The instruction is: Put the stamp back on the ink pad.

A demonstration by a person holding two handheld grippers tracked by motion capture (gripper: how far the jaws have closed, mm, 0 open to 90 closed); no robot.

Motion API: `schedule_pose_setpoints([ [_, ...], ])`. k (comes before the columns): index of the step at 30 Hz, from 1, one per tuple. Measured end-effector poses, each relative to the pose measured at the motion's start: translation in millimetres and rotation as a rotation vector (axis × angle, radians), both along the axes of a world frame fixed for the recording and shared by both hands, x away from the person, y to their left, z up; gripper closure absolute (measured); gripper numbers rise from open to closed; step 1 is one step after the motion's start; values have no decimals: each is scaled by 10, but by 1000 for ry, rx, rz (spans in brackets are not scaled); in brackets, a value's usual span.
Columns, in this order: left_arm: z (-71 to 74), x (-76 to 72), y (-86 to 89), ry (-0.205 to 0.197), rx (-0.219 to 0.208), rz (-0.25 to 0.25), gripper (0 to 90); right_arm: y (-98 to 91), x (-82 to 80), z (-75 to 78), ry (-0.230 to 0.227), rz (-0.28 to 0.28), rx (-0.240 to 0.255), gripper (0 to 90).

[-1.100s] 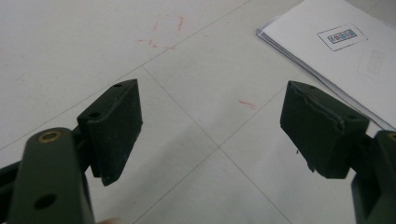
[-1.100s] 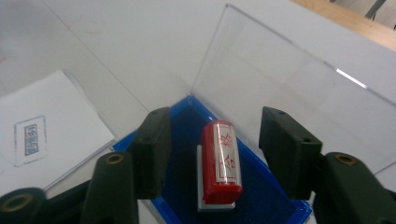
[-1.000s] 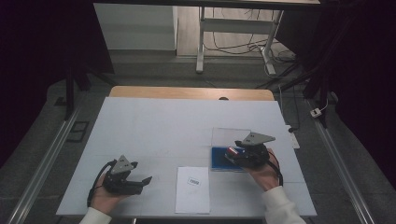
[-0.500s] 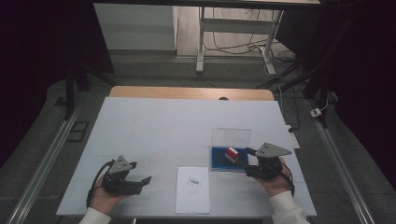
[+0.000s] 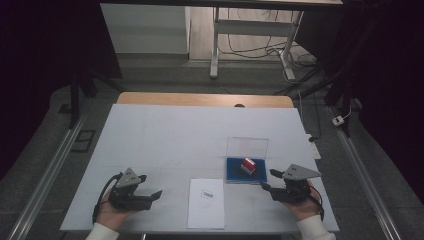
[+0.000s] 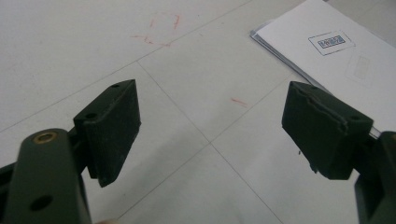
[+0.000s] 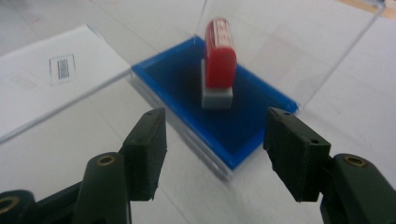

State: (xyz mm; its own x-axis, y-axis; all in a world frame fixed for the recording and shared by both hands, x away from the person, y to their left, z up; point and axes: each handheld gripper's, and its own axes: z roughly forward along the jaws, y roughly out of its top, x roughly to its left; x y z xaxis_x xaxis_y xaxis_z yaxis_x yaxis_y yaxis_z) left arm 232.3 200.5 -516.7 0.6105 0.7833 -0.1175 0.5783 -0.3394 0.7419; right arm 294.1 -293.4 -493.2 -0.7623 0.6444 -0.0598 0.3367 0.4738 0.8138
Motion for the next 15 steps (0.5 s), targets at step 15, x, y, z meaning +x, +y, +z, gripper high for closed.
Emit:
schedule_pose_setpoints([
  [15, -19, -10, -36, 3, 9, -9, 196, -184, -13, -94, 32, -8, 37, 391],
])
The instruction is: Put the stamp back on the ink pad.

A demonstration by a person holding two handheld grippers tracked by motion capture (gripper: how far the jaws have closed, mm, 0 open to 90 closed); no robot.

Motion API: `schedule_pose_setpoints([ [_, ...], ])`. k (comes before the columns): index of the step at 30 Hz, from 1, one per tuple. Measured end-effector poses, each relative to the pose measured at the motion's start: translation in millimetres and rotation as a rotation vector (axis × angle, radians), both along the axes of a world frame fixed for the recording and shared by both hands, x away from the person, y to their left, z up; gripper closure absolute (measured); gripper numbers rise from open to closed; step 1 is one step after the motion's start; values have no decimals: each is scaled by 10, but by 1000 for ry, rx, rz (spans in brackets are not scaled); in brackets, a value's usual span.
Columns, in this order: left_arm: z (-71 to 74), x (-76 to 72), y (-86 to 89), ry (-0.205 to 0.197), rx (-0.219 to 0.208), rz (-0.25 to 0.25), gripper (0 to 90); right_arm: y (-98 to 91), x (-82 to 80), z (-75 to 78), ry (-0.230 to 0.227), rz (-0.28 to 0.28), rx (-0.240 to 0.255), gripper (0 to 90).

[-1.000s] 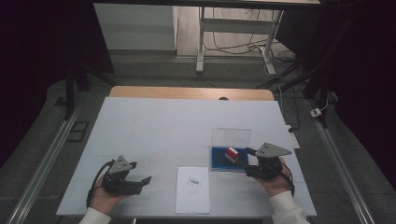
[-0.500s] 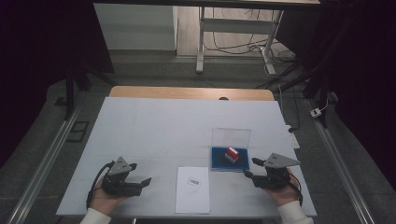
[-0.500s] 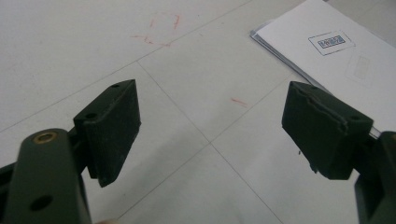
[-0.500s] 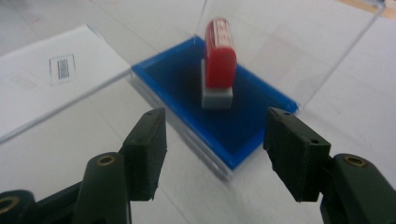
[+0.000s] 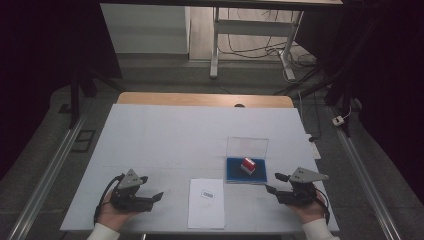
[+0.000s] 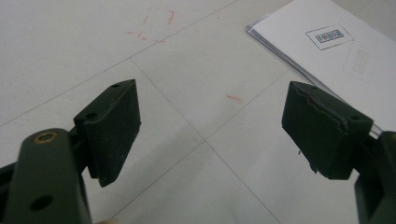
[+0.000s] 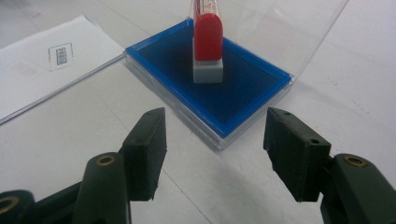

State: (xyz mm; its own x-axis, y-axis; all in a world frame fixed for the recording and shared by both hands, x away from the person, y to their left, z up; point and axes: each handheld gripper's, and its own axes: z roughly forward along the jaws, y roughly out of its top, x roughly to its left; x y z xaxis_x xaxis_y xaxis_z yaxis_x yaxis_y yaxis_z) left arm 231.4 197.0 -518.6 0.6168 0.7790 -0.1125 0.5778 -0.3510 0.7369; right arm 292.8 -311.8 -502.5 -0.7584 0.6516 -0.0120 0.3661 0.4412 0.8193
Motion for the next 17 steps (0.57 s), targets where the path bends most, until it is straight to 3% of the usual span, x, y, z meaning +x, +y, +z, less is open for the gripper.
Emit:
schedule_pose_setpoints([
  [17, 7, 1, 8, -4, 3, 2, 197, 34, -7, 2, 1, 22, -17, 397],
])
